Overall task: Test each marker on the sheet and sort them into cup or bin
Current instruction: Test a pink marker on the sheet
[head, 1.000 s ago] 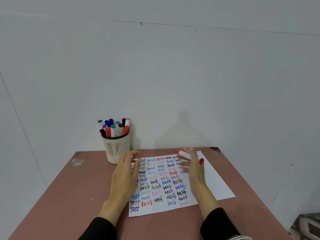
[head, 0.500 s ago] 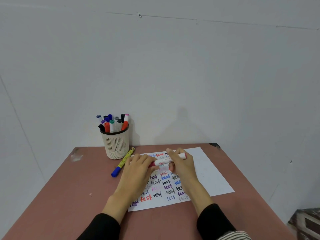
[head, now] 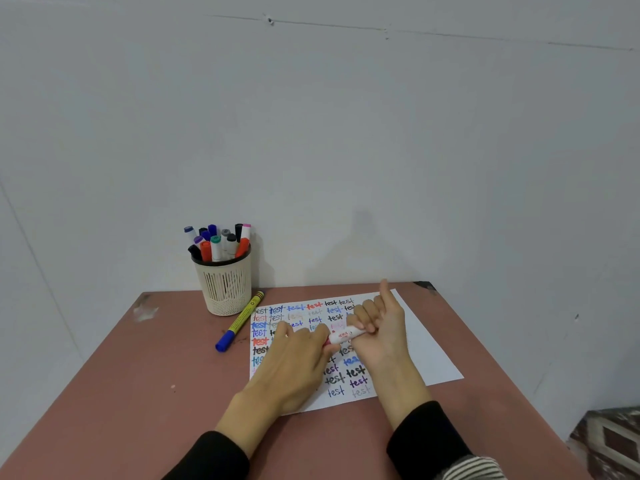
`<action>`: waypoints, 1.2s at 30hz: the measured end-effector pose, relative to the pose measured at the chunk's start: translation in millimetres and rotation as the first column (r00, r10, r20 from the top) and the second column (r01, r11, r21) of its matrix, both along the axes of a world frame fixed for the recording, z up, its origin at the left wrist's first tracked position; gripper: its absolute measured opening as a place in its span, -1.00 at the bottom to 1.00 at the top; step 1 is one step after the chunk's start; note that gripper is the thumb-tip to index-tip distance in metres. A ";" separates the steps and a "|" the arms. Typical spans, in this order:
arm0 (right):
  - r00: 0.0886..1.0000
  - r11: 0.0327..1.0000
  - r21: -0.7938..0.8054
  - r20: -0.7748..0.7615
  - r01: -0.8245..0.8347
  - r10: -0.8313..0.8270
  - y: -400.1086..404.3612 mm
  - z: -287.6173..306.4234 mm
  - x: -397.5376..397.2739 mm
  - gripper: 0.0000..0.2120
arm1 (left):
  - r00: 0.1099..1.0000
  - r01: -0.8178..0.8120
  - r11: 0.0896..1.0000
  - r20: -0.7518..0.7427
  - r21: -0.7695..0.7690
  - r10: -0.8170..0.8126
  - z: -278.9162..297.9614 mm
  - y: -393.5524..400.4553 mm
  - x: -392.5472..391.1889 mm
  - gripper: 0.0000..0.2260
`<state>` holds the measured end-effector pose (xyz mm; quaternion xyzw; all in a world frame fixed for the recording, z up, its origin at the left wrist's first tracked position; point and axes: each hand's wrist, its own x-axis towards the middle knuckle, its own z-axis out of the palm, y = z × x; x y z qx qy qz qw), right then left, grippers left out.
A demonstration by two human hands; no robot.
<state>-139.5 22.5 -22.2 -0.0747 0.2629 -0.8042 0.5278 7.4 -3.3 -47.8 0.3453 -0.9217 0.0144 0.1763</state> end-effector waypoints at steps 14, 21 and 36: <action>0.947 0.985 -0.012 -0.277 -0.173 0.163 2.4 11.3 -6.1 -0.62 | 0.962 0.161 0.977 -0.245 0.143 -0.122 -5.9 -1.0 2.8 -0.63; 0.611 0.943 0.327 -0.735 -0.060 0.294 2.3 -1.4 -7.7 -0.42 | 0.934 0.130 0.935 -0.357 0.331 -0.003 -13.0 -17.3 11.4 -0.71; 0.388 0.941 0.210 -0.917 0.265 0.095 5.3 -20.6 -38.0 -0.72 | 0.653 0.075 0.789 -0.628 0.610 0.424 -15.3 -42.4 23.6 -0.66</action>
